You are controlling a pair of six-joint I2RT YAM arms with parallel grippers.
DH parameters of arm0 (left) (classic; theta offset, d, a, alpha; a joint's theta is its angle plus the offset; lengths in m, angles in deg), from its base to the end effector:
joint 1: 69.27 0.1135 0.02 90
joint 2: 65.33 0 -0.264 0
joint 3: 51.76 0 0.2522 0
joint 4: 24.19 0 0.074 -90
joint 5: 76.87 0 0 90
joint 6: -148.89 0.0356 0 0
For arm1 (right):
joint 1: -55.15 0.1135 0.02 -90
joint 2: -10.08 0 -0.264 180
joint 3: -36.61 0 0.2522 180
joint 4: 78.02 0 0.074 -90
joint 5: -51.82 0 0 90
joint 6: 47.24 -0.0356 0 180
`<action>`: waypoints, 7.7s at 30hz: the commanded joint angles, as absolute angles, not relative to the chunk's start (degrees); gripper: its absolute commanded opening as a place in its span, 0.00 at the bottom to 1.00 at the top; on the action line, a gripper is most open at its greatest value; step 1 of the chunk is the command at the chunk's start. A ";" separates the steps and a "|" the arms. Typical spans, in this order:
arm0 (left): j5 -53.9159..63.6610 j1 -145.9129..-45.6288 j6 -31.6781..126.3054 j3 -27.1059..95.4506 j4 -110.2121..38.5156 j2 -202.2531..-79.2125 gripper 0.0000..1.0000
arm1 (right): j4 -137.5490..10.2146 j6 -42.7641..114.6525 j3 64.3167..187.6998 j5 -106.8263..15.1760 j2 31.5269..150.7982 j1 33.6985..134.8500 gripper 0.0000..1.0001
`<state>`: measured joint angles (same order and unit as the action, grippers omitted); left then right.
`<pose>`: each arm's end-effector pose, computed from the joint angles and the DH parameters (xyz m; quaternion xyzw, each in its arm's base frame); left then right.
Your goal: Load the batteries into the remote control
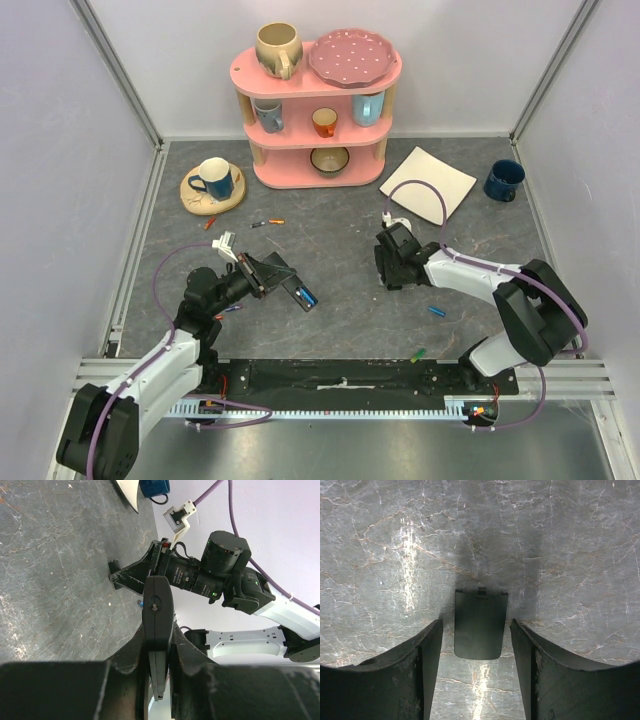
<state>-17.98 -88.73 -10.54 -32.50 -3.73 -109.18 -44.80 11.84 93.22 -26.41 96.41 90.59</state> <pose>0.1477 -0.0717 0.1839 -0.1323 0.7165 -0.5997 0.3310 0.2255 0.1516 0.1550 -0.0142 0.9673 0.0439 0.2493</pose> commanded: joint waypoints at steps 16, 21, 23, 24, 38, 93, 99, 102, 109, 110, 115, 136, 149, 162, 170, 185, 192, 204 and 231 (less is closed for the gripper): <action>-20.97 -88.78 -11.59 -32.81 2.47 -109.80 0.02 | -37.37 8.13 89.05 -29.57 98.33 92.41 0.36; -21.58 -88.78 -12.65 -33.16 5.55 -111.90 0.02 | -35.09 8.91 90.36 -29.75 92.36 92.59 0.29; -21.32 -88.78 -13.79 -33.60 8.18 -113.22 0.02 | -32.10 9.88 92.64 -29.48 89.64 92.68 0.27; -21.23 -88.87 -14.23 -33.78 9.06 -113.66 0.02 | -30.96 11.02 93.52 -29.40 88.75 92.59 0.26; -15.26 -90.71 -17.48 -34.04 26.72 -124.03 0.02 | -13.29 22.27 113.47 -34.84 79.34 98.12 0.17; -7.08 -103.37 -16.69 -28.68 57.41 -143.55 0.02 | -9.86 21.05 134.40 -36.07 98.50 116.41 0.16; -6.47 -103.46 -17.48 -28.68 57.32 -143.29 0.02 | -10.30 20.52 133.26 -35.46 98.24 116.41 0.16; -6.03 -103.55 -17.66 -28.68 57.32 -143.20 0.02 | -10.56 20.17 132.73 -35.63 98.24 116.41 0.16; -5.50 -103.99 -17.75 -28.50 56.62 -142.58 0.02 | -10.91 19.73 131.85 -35.46 98.24 116.49 0.15; -5.59 -103.99 -17.75 -28.42 56.53 -142.41 0.02 | -11.00 19.64 131.67 -35.37 98.24 116.41 0.16; -5.59 -104.25 -17.75 -28.33 55.48 -140.92 0.02 | -11.26 19.73 131.06 -34.76 98.41 116.41 0.16; -8.40 -104.60 -22.58 -26.22 54.07 -140.12 0.02 | -11.79 20.43 128.25 -33.18 98.15 116.41 0.15; -8.57 -105.31 -23.64 -24.90 52.67 -138.54 0.02 | -12.49 20.43 126.49 -33.17 97.53 116.41 0.15; -10.07 -107.24 -23.02 -23.06 49.33 -135.64 0.02 | -12.41 20.70 126.40 -33.70 98.15 116.41 0.15; -9.54 -109.26 -21.79 -22.79 47.04 -133.71 0.02 | -12.58 20.96 127.10 -33.35 98.59 116.32 0.15; -9.54 -114.00 -20.38 -23.14 45.55 -132.39 0.02 | -13.37 21.49 129.21 -31.59 98.76 114.65 0.13; -9.10 -115.33 -19.77 -23.23 44.40 -131.95 0.02 | -14.43 21.58 130.00 -31.42 98.68 113.25 0.13; -8.84 -116.47 -18.89 -22.97 42.91 -131.86 0.02 | -17.33 21.23 131.58 -30.36 98.59 111.49 0.12; -6.82 -116.91 -18.01 -23.67 41.94 -130.63 0.02 | -19.26 20.35 126.40 -31.59 95.51 109.73 0.35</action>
<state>1.69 -113.67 -13.49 -27.01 24.26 -134.80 -11.01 19.73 128.06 -39.44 94.77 112.12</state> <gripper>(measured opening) 0.205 0.331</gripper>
